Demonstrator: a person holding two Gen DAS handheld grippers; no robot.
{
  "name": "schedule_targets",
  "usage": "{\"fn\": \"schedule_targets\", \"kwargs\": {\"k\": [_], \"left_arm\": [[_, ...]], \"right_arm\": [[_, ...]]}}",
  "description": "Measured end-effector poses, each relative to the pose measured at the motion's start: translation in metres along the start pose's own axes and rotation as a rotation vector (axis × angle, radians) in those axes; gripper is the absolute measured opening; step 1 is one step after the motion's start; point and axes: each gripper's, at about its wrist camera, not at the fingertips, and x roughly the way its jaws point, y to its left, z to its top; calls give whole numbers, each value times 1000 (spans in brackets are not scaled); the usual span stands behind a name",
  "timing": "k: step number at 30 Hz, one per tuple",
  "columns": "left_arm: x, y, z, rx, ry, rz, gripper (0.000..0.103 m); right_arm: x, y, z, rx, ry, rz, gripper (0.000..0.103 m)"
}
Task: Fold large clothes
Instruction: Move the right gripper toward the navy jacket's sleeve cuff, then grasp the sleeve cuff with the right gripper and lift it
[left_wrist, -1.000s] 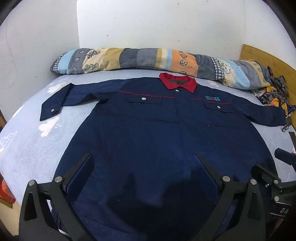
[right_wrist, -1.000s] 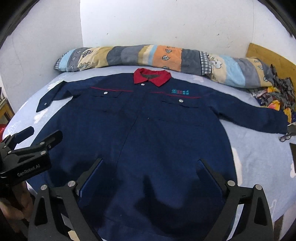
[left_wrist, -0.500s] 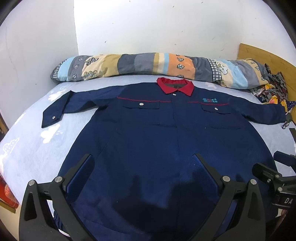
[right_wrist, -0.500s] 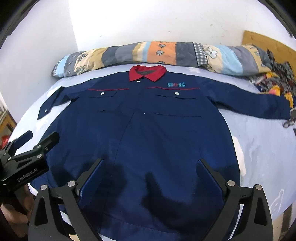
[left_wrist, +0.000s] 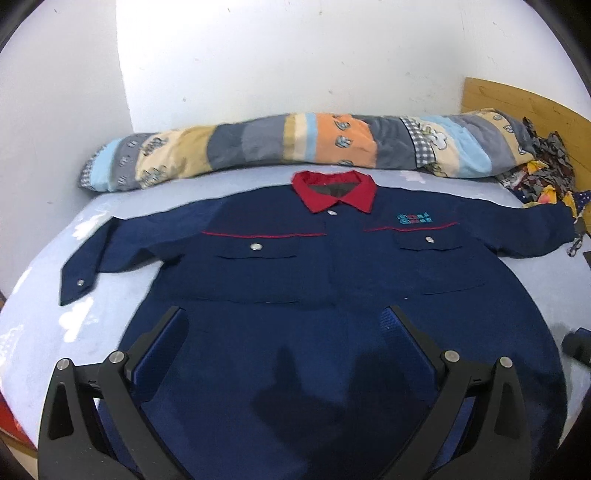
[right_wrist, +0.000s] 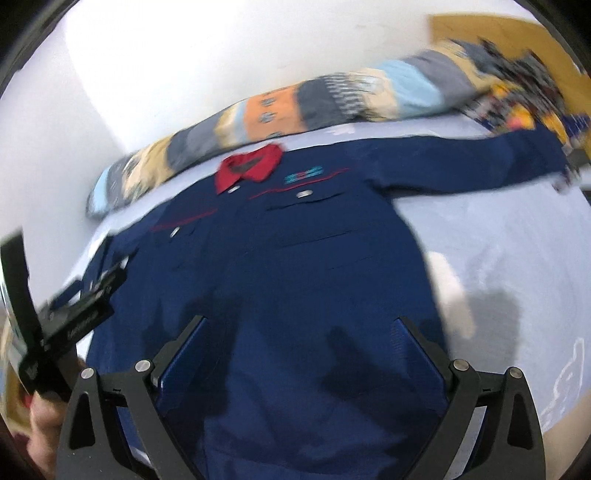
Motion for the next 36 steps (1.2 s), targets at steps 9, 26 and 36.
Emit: {"fn": "schedule_targets", "kwargs": {"k": [9,26,36], "left_arm": [[6,-19,10,-6,21,-117,103],[28,-26,0,57,108,-147,103],[34,-16,-5,77,118,-132,103]], "right_arm": [[-7,-116,32,406,-42,3,98],[9,-327,137,769,-253,2,90],[81,-392,169,846,-265,-61,64]]}}
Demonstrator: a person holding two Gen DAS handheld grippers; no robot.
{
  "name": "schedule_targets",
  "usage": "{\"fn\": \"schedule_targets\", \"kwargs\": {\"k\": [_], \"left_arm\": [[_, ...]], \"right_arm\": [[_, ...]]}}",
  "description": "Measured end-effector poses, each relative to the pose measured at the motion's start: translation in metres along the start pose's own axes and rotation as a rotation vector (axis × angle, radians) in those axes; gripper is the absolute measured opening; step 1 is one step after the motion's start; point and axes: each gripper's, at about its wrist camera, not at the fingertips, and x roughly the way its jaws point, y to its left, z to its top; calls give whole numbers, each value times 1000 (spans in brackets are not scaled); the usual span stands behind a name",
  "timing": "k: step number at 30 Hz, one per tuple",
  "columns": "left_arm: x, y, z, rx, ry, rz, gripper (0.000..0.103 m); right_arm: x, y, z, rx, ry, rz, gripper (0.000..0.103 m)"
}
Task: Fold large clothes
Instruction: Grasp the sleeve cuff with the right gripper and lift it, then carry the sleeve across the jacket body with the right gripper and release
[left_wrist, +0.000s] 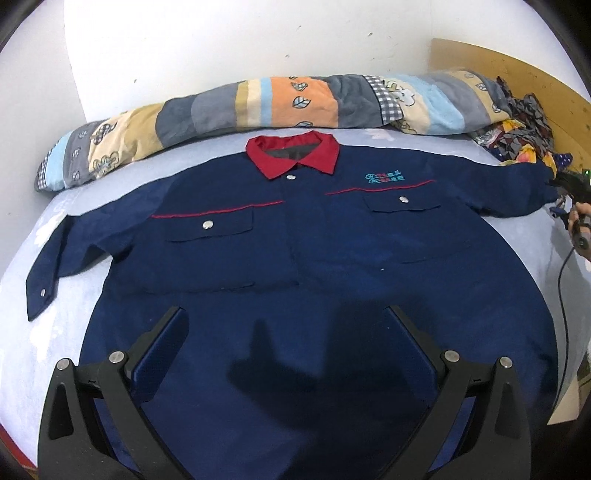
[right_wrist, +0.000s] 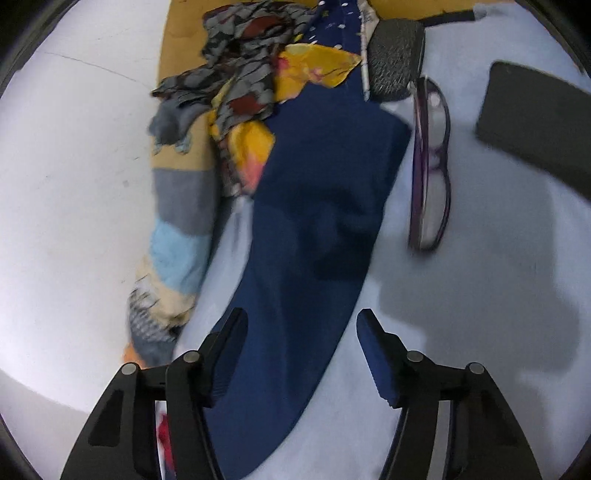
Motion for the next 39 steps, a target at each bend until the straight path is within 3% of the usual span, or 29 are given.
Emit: {"fn": "schedule_targets", "kwargs": {"k": [4,11,12,13,14,16,23,31,39], "left_arm": [[3,2,0,-10,8,-12,103],[7,-2,-4,-5,31,-32,103],[8,-2,-4,-6,35,-31,103],[9,-1,-4,-7,37,-27,103],[9,-1,-3,-10,38,-25,103],[9,0,-2,-20,36,-26,103],[2,1,1,-27,10,-24,103],[-13,21,4,-74,-33,5,103],[-29,56,0,-135,-56,21,103]], "right_arm": [[22,-11,19,13,-27,-94,65],[51,-23,42,78,-42,2,63],[56,-23,44,75,-37,22,57],[58,-21,46,61,-30,22,23],[57,-18,47,41,-30,5,9],[43,-12,42,21,-82,32,5],[-11,39,31,-149,-163,84,4],[-72,144,17,-298,-188,158,5],[-128,277,-55,-482,-155,278,5]]}}
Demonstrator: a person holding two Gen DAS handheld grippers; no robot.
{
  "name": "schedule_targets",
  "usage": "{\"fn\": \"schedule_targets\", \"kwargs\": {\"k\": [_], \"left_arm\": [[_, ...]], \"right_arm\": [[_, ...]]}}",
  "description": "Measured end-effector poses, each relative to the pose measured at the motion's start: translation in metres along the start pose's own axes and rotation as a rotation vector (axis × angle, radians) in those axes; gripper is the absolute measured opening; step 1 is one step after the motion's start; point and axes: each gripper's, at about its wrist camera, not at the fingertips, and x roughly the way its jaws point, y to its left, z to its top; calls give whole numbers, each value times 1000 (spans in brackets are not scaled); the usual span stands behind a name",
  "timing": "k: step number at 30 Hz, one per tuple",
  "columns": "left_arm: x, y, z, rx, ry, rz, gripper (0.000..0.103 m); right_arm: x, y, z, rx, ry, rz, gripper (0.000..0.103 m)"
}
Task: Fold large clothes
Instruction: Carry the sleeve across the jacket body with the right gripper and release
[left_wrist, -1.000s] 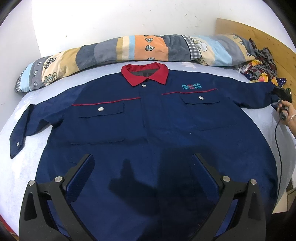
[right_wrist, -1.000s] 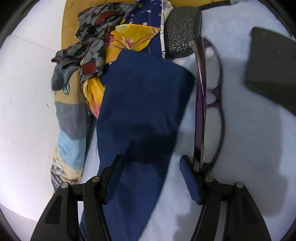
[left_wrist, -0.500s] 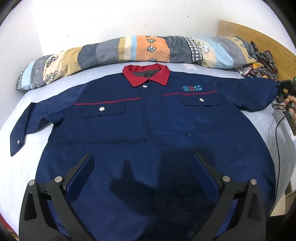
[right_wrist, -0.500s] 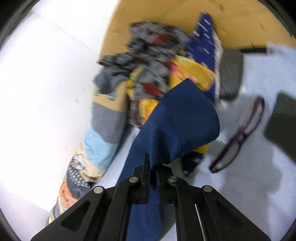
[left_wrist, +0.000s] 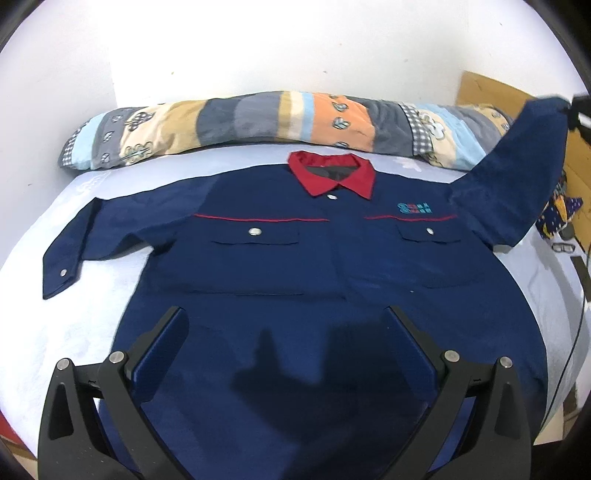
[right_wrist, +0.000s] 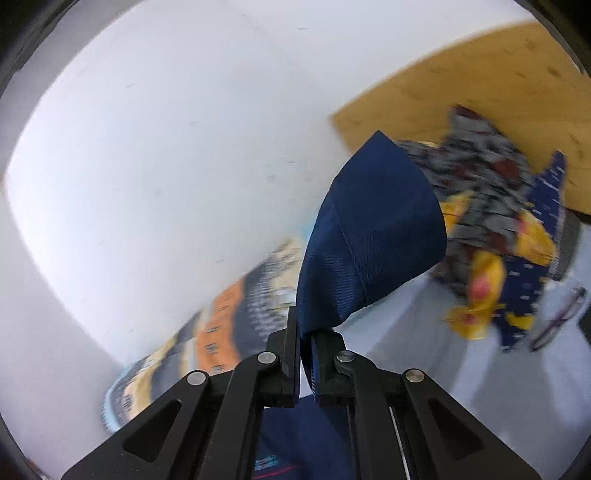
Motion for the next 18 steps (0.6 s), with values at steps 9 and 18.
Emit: {"fn": "schedule_targets", "kwargs": {"k": [9,18], "left_arm": [[-27,60,1,-116,-46,10,103],[-36,114,-4,-211,-36,44,103]], "right_arm": [[11,192,-74,-215,119,176,5],[95,298,-312,-515,390,155,5]]}}
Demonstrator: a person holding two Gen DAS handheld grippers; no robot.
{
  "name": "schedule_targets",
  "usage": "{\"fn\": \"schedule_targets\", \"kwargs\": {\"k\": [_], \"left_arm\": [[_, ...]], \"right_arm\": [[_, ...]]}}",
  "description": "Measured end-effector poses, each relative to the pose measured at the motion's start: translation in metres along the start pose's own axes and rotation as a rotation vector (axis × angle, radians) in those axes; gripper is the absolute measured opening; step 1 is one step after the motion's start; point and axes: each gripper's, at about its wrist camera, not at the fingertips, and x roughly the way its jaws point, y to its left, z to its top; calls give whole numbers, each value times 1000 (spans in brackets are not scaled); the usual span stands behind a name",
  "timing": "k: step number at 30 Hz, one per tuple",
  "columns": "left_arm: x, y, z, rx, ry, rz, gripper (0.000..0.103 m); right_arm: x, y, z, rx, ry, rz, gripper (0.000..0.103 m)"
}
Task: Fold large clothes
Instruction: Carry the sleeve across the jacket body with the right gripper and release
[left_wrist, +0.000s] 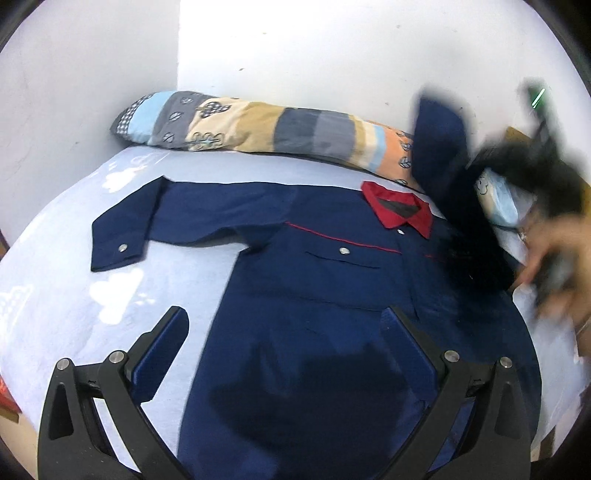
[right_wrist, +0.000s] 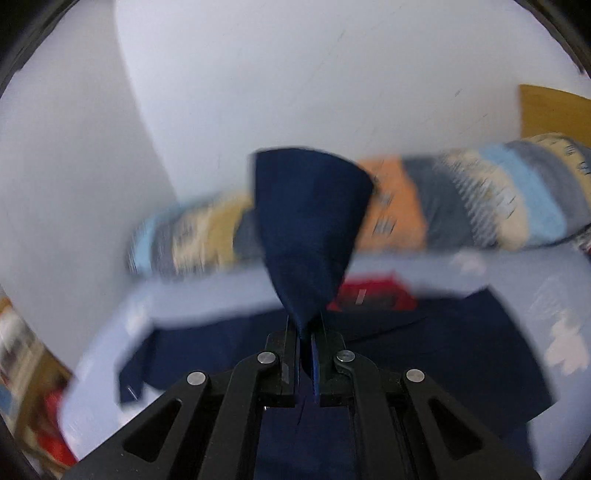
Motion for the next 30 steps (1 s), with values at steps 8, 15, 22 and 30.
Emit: {"fn": "schedule_targets", "kwargs": {"k": [8,15,22,30], "left_arm": [[2,19,3,-50,13,8,103],[1,25,5,-77,9,9,103],[1,30,6,-88,16,24,103],[5,55,5,-193,34,46,103]], "right_arm": [[112,62,-119,-42,239,-32,6],[106,93,-96,-37,172,17,6],[145,102,-128,-72,387,-33,19],[89,91,-119,-58,327,173,49]]}}
